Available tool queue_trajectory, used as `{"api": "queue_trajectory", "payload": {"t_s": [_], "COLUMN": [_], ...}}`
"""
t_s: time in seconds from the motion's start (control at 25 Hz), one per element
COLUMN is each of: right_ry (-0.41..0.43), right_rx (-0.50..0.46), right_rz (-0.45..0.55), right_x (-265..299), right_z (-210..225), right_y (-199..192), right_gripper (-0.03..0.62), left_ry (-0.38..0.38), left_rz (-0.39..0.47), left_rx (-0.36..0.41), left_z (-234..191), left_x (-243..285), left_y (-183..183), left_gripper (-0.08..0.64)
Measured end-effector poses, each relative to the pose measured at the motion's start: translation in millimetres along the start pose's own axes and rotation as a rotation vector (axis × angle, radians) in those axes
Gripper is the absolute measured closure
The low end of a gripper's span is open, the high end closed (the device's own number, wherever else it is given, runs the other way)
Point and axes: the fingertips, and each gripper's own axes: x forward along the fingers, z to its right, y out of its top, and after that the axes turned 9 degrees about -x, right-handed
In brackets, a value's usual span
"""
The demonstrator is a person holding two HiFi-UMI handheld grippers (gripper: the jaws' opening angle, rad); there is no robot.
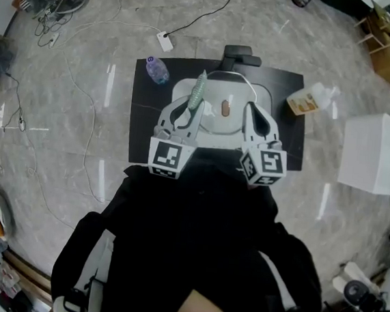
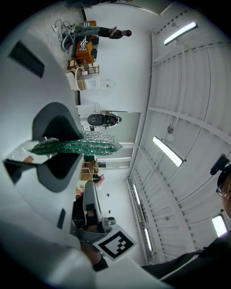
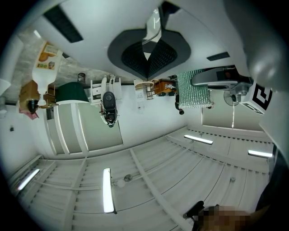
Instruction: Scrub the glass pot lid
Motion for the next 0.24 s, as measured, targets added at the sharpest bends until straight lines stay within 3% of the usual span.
{"api": "queue_trajectory", "payload": {"t_s": [0.24], "right_ry": [-0.002], "right_rx": [-0.004], "right_rz": [0.002], "right_x": [2.3], "right_z": [-4.2], "right_y": [-1.9], "right_gripper": [0.592], "left_ry": [0.03], "left_rz": [0.013], "left_rx": [-0.043], "left_z": [-10.1], "left_x": [-6.2], "left_y": [1.7], "left_gripper": [0.505]}}
